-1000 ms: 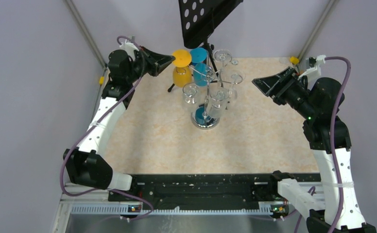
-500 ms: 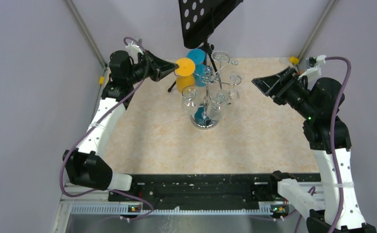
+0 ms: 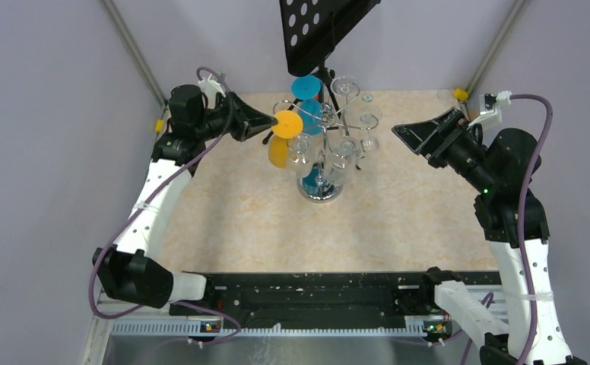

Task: Take the wine glass off the wine glass rack

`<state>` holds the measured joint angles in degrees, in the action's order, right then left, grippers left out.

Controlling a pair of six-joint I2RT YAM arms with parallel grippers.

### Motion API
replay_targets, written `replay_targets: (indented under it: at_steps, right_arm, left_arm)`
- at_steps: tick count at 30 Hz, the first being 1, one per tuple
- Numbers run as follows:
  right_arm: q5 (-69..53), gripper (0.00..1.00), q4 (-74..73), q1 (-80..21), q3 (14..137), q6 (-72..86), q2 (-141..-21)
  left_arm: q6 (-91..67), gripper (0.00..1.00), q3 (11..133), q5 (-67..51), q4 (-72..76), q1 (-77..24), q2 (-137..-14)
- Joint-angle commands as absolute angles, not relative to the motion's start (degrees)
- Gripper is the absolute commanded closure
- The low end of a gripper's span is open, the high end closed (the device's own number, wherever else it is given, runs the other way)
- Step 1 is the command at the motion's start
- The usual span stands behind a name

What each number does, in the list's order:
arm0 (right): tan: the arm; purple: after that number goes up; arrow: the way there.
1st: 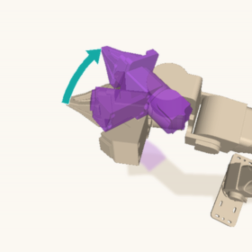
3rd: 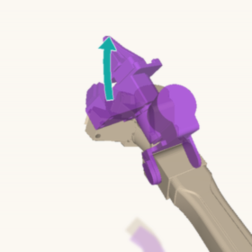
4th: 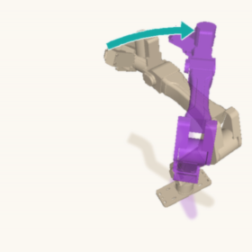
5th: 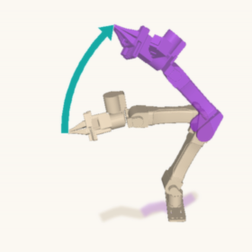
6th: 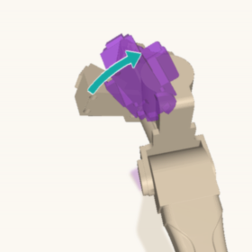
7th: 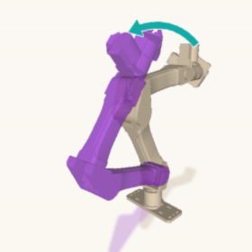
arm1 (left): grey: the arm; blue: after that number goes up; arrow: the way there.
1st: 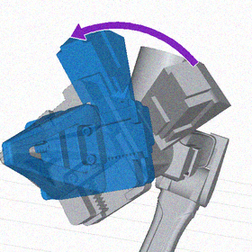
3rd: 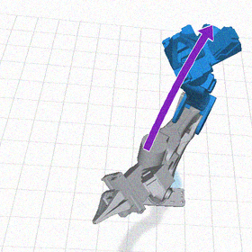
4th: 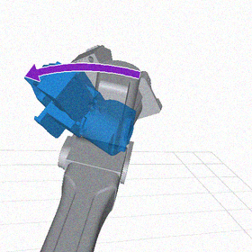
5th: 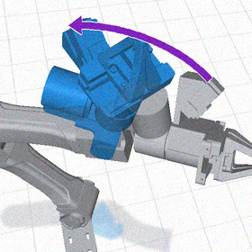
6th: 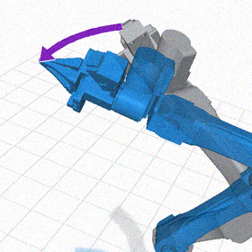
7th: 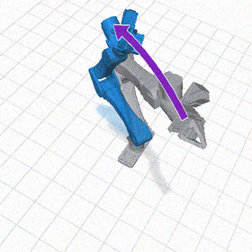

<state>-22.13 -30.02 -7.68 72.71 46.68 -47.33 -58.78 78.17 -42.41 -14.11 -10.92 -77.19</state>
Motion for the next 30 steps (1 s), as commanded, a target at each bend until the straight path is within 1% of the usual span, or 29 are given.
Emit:
replay_targets:
  at_steps: [1,7,11,15,16,18,20,22,24,28,30]
  right_arm:
    - [-24.1,0.23,-26.86,-7.12,71.45,47.99,-46.03]
    - [-27.64,0.19,-22.11,-7.09,68.09,49.57,-45.37]
    - [-30.31,0.18,-16.7,-7.09,65.64,53.2,-45.59]
    - [-32.34,0.18,-9.93,-7.41,64.07,56.1,-46.56]
    - [-32.73,0.16,-8.56,-7.84,64.03,56.31,-46.83]
    - [-33.35,0.11,-5.36,-9.41,64.13,56.04,-47.61]
    - [-33.13,0.09,-2.34,-12.01,64.47,56.0,-48.59]
    - [-32.38,0.08,-0.54,-15.11,65.36,55.88,-50.09]
    - [-31.5,0.08,1.91,-18.15,66.4,54.79,-51.52]
    - [-29.32,0.07,7.02,-22.64,66.89,54.08,-53.15]
    - [-29.44,0.07,10.66,-24.1,66.97,54.56,-53.99]
  left_arm:
    - [-54.08,1.0,81.54,-39.76,-19.82,-9.23,-71.9]
    - [-51.27,1.0,83.81,-33.84,-28.36,-5.85,-66.69]
    - [-50.34,1.0,86.71,-29.58,-32.85,-5.45,-62.88]
    - [-51.06,1.0,90.77,-27.11,-34.8,-5.45,-59.77]
    - [-52.01,1.0,91.33,-27.47,-34.27,-5.45,-59.09]
    - [-55.19,1.0,91.5,-30.15,-31.01,-5.45,-57.84]
    - [-60.8,1.0,90.41,-36.23,-24.39,-5.45,-56.6]
    - [-67.68,1.0,88.5,-42.08,-12.15,-5.76,-54.98]
    - [-72.26,1.0,87.67,-44.16,-5.16,-5.81,-53.38]
    - [-77.86,1.0,90.37,-47.9,-0.73,-5.8,-52.84]
    - [-84.86,1.0,88.84,-48.81,7.1,-5.8,-52.38]
